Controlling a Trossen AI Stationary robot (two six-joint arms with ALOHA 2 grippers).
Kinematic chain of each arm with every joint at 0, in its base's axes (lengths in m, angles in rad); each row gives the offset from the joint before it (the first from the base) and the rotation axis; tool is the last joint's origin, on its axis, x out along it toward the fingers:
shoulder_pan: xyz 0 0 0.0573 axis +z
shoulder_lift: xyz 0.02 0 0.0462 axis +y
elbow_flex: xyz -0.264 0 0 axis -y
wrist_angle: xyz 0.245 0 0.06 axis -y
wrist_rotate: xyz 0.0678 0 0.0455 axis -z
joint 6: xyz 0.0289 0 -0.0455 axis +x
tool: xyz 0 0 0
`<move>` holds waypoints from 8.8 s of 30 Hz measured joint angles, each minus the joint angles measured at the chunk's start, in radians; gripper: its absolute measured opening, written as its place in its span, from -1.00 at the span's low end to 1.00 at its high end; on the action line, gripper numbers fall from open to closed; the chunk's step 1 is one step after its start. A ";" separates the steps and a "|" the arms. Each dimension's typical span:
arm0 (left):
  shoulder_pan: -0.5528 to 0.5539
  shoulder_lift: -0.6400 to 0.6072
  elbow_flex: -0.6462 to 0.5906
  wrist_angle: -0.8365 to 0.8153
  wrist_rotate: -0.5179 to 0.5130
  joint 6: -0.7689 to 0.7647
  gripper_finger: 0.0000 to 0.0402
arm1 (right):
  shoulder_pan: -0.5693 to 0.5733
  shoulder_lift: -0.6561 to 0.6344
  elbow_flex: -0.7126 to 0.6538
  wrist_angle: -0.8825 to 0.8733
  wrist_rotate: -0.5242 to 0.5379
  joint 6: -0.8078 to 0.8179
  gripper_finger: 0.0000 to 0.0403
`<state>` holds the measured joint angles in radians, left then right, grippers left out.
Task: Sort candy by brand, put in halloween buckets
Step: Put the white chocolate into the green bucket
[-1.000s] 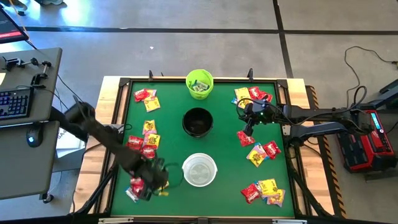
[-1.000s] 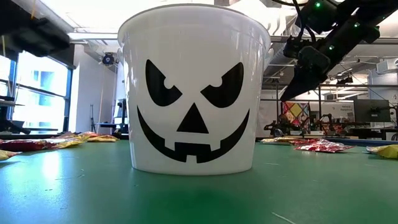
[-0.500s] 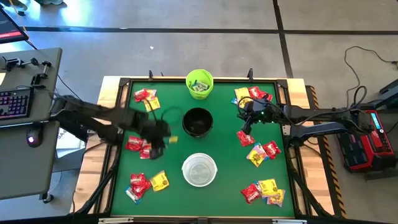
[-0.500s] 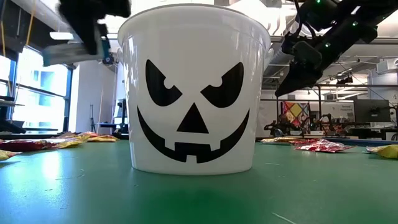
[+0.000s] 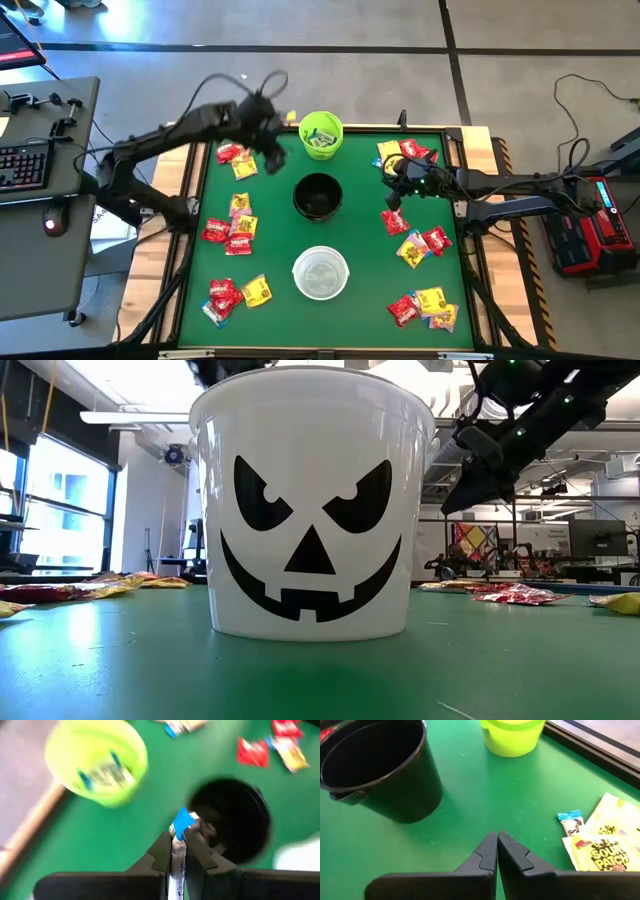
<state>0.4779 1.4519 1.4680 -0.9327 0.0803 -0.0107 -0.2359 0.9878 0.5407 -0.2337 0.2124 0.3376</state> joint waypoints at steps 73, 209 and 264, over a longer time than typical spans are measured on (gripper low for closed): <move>0.133 0.623 0.257 0.419 0.051 0.136 -0.40 | 0.000 0.000 0.000 -0.063 0.233 0.200 -0.74; -0.003 -0.035 -0.590 0.930 -0.064 -0.064 -0.40 | 0.014 0.307 -0.021 -0.112 0.141 0.680 0.50; -0.016 -0.035 -0.589 0.856 -0.083 -0.056 -0.40 | -0.084 0.687 0.271 -0.081 0.039 -0.787 0.34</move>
<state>0.4618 1.4174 0.8787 -0.0771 -0.0025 -0.0663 -0.3199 1.6747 0.8120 -0.3144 0.2512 -0.4499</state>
